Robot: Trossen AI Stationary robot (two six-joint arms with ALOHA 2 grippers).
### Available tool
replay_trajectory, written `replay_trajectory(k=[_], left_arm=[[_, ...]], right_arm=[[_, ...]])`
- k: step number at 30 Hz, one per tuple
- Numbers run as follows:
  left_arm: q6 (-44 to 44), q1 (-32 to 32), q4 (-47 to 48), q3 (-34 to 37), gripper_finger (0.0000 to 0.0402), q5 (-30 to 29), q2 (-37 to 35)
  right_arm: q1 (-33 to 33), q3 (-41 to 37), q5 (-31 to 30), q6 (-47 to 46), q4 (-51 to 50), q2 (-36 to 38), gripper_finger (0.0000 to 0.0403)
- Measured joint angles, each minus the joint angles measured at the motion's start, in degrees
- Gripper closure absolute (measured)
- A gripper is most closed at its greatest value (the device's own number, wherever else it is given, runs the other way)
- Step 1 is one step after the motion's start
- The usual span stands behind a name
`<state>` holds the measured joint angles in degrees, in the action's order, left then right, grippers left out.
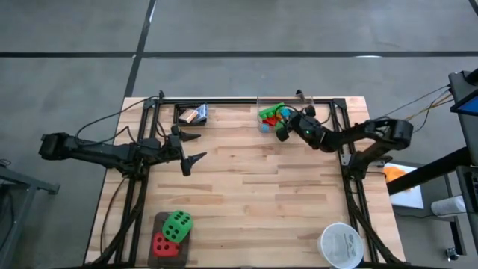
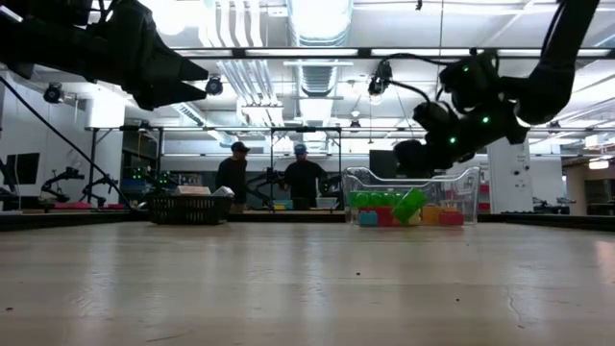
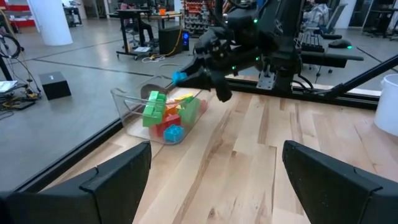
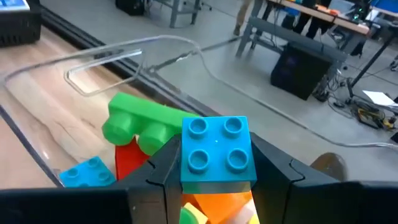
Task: Pick & Place Toys
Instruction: Put the blue game piece into the transparent bin
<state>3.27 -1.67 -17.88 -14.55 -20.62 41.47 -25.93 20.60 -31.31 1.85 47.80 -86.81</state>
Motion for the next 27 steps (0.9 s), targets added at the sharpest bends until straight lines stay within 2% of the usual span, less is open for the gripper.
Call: replay_trajectory(k=[6,8,14,17,20,27], left_arm=[[0.00,0.00,0.19,0.00,0.0039,-0.02,-0.01],[0.00,0.00,0.19,0.00,0.0039,-0.02,0.00],[0.00,0.00,0.21,0.00,0.0039,-0.17,0.00],[0.00,0.00,0.23,0.00,0.0039,-0.17,0.00],[0.02,0.02,0.39,0.00,0.0039,-0.17,-0.01],[1.82,0.04,0.74,0.00,0.0040,-0.42,0.00]], right_arm=[[-0.09,2.05,0.04,-0.18,0.36,-3.70,0.0268],[-0.09,2.54,0.04,-0.47,0.41,-4.18,0.0233],[-0.07,2.65,-0.68,-2.08,-0.34,-3.31,0.0081],[-0.07,2.65,-0.87,-2.36,-0.63,-2.36,0.0037],[-0.07,2.65,-2.31,-3.79,-1.06,-1.27,0.0018],[-0.14,2.65,-4.92,-7.66,-6.98,3.55,0.0013]])
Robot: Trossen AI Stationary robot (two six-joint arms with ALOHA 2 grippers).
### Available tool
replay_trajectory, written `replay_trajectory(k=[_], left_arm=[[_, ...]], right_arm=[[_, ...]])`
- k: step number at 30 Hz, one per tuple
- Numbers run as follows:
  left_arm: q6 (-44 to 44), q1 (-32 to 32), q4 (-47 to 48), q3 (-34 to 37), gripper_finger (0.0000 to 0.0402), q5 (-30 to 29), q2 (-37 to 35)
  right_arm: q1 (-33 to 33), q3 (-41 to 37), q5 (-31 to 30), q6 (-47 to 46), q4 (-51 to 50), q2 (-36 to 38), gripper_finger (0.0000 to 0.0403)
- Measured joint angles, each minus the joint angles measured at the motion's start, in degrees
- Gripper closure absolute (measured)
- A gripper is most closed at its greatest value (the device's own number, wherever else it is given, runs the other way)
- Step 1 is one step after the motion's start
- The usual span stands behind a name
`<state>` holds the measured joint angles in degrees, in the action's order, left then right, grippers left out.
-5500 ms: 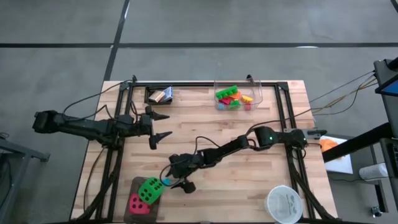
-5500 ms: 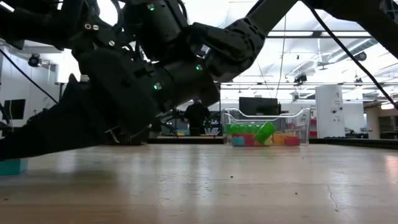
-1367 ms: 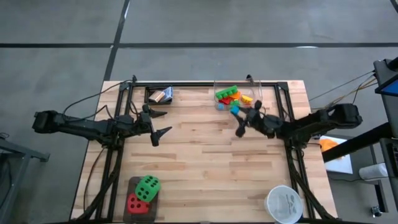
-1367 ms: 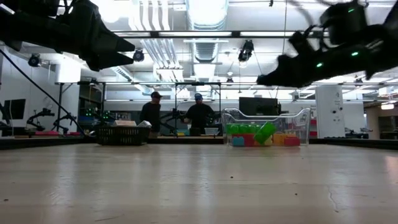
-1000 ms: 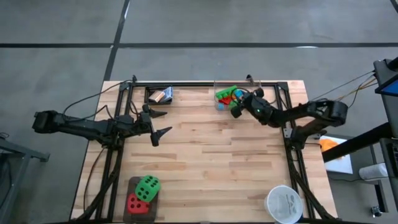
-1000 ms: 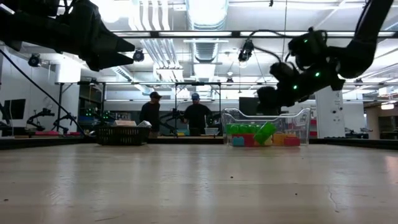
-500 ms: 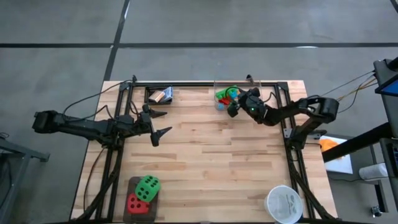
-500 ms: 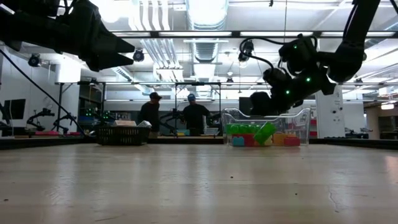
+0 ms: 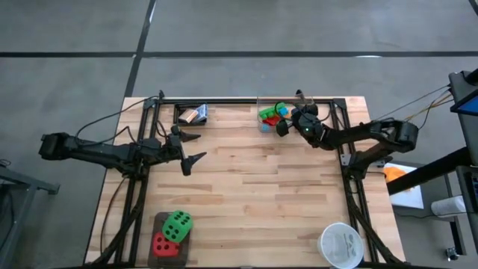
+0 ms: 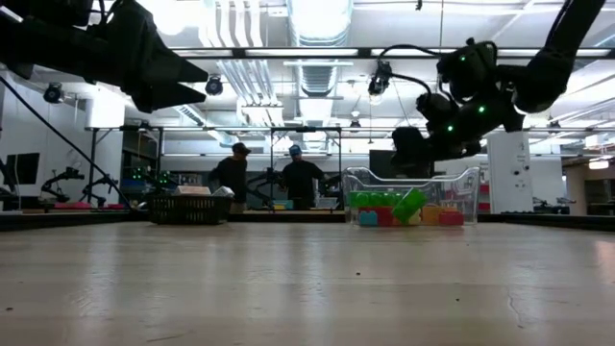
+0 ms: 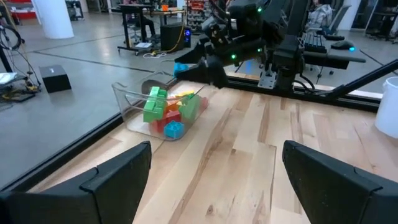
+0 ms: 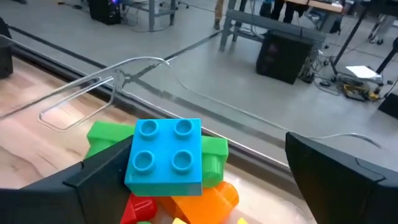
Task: Pick & Place Toys
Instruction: Put the blue game piece into the transparent bin, then return to Home Position
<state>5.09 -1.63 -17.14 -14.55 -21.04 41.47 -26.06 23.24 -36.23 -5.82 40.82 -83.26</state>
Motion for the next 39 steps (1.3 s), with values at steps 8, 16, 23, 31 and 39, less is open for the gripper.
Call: replay_trajectory(k=[8,16,23,31,39], left_arm=[[0.76,0.00,-0.01,0.00,0.0040,-0.04,-0.01],[0.94,0.00,-0.14,0.00,0.0040,-0.20,-0.02],[0.93,-0.02,-0.36,0.00,0.0040,-0.03,0.00],[0.78,-0.02,1.93,0.00,0.0040,0.02,-0.02],[2.40,-0.02,4.68,0.00,0.0040,0.02,-0.02]], right_arm=[[-0.30,0.36,0.08,-4.01,-6.04,5.96,0.0012],[-1.03,8.68,0.20,-7.96,-22.29,3.67,0.0012],[-0.09,10.60,1.73,-6.50,-21.88,0.85,0.0012],[-0.09,10.38,2.86,-5.91,-20.10,0.63,0.0012],[0.24,10.40,2.85,-3.04,-15.75,1.03,0.0012]])
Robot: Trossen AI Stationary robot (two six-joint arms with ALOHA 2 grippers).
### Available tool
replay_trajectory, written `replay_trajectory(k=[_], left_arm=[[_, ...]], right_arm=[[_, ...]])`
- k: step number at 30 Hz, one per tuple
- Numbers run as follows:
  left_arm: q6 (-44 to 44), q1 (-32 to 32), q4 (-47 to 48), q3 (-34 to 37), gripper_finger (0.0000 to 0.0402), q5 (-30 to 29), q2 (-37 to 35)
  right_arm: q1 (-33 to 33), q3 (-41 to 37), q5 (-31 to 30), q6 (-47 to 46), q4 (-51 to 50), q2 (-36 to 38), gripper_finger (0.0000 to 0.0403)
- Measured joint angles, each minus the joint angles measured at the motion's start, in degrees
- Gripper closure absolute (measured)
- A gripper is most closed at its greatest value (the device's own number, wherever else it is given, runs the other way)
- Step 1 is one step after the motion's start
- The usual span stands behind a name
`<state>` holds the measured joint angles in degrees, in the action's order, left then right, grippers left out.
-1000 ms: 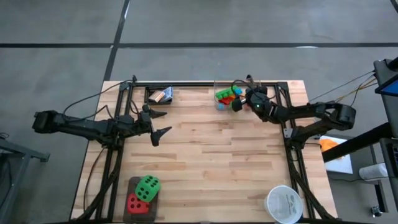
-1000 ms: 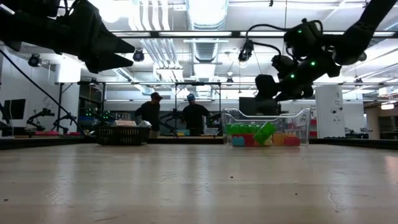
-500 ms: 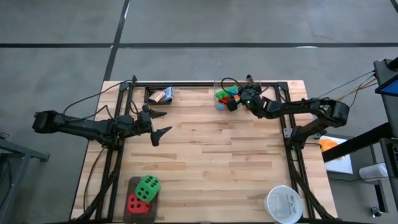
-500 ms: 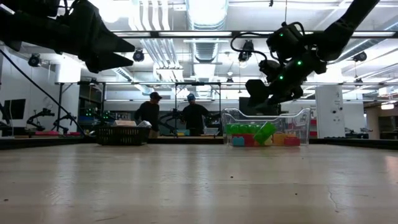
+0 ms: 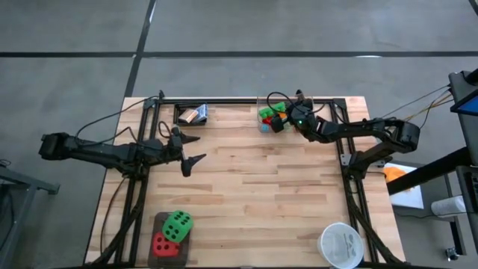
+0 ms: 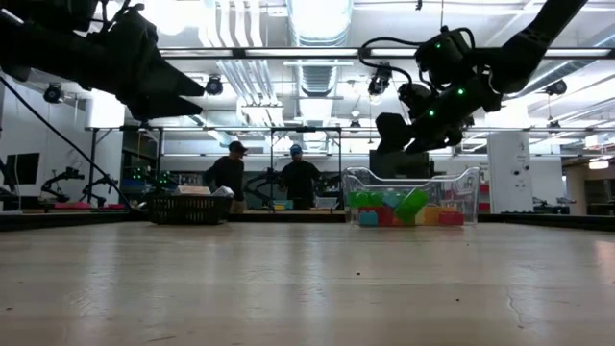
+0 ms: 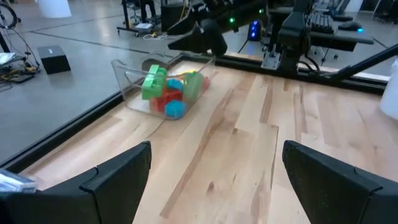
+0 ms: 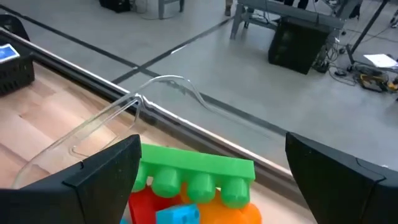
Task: Pick & Place Toys
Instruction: Return to Home Position
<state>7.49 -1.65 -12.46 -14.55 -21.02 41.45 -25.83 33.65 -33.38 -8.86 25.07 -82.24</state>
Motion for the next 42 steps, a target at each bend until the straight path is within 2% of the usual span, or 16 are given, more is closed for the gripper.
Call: replay_trajectory(k=[4,7,10,14,18,21,25,31,35,38,42], left_arm=[[0.26,0.00,0.36,0.00,0.0039,0.42,0.00],[-0.33,0.00,0.36,0.00,0.0039,3.63,-0.51],[-3.27,-0.01,0.20,0.00,0.0039,10.48,-1.83],[-5.87,-0.02,-0.60,-0.01,0.0039,20.86,-5.55],[-6.31,-0.02,1.36,-0.02,0.0039,25.69,-11.34],[-7.28,-0.02,6.45,-0.02,0.0039,26.83,-16.21],[-7.27,-0.02,11.13,-0.02,0.0039,26.88,-22.32],[-7.07,-0.02,17.99,-0.02,0.0039,27.06,-29.84],[-7.04,-0.02,22.10,-0.02,0.0039,27.07,-34.07],[-6.85,-0.02,24.64,-0.02,0.0039,27.06,-36.98],[-6.41,-0.02,27.85,-0.02,0.0039,27.08,-40.32]], right_arm=[[0.44,-0.07,0.02,-1.92,0.92,0.01,0.0012],[1.30,-0.15,1.83,-2.08,0.88,0.01,0.0012],[2.44,-0.21,9.45,-0.11,2.21,-0.01,0.0012],[4.55,-1.58,24.41,3.56,10.60,-0.13,0.0012],[8.33,-4.57,29.60,7.20,24.52,-0.13,0.0012],[11.49,-6.31,30.15,10.51,31.87,-0.13,0.0012],[13.90,-6.32,30.69,12.53,32.68,0.24,0.0012],[15.22,-5.25,41.11,11.65,35.04,0.33,0.0012],[16.36,-5.41,42.49,11.63,35.12,2.36,0.0012],[16.46,-5.79,42.46,11.84,31.99,5.61,0.0012],[17.18,-5.86,42.44,13.76,22.24,11.96,0.0012]])
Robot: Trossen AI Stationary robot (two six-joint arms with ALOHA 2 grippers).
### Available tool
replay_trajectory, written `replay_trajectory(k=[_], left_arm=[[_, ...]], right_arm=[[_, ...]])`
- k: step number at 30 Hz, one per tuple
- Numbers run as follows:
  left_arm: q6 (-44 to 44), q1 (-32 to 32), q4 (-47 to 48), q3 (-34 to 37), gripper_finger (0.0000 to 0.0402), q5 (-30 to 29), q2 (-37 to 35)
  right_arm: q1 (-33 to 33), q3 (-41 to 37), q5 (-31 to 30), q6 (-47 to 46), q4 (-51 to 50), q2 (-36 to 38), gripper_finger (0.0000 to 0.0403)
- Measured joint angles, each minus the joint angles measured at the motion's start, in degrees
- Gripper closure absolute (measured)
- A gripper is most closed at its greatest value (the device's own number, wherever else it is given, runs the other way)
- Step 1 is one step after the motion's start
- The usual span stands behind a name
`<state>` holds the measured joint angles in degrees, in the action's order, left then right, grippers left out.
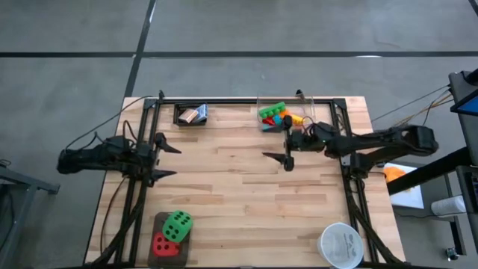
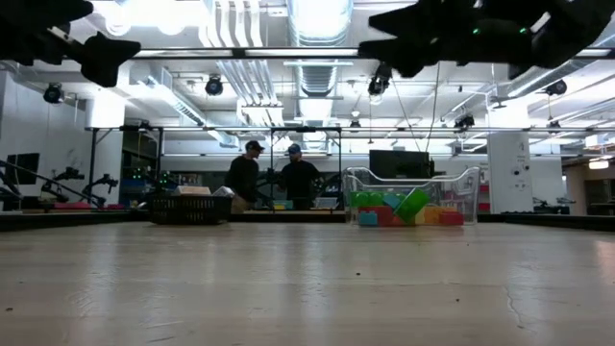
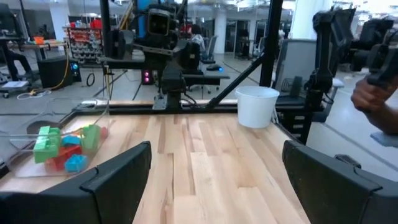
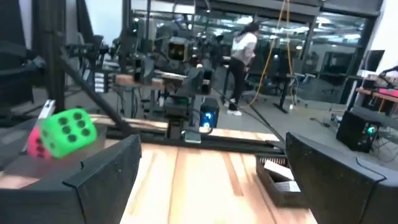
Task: Pick & Place Toys
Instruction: Return to Home Position
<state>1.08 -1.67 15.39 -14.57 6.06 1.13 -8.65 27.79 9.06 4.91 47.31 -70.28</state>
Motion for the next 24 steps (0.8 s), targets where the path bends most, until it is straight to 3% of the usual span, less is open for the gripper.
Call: replay_trajectory(k=[4,10,18,24], left_arm=[[0.44,0.00,1.42,-0.04,0.0039,0.00,-1.12],[0.82,0.00,1.46,-0.02,0.0039,0.02,-1.16],[0.18,0.04,1.59,-0.02,0.0040,-0.08,-1.14],[-1.14,0.03,4.40,-0.47,0.0040,-0.75,-1.14]], right_arm=[[3.02,-2.84,0.01,1.55,-2.14,6.65,0.0012],[9.31,-13.08,-2.30,0.44,-0.31,17.17,0.0012],[19.47,-26.58,-17.34,1.52,9.60,28.56,0.0012],[19.70,-26.93,-18.42,1.73,-4.23,38.17,0.0012]])
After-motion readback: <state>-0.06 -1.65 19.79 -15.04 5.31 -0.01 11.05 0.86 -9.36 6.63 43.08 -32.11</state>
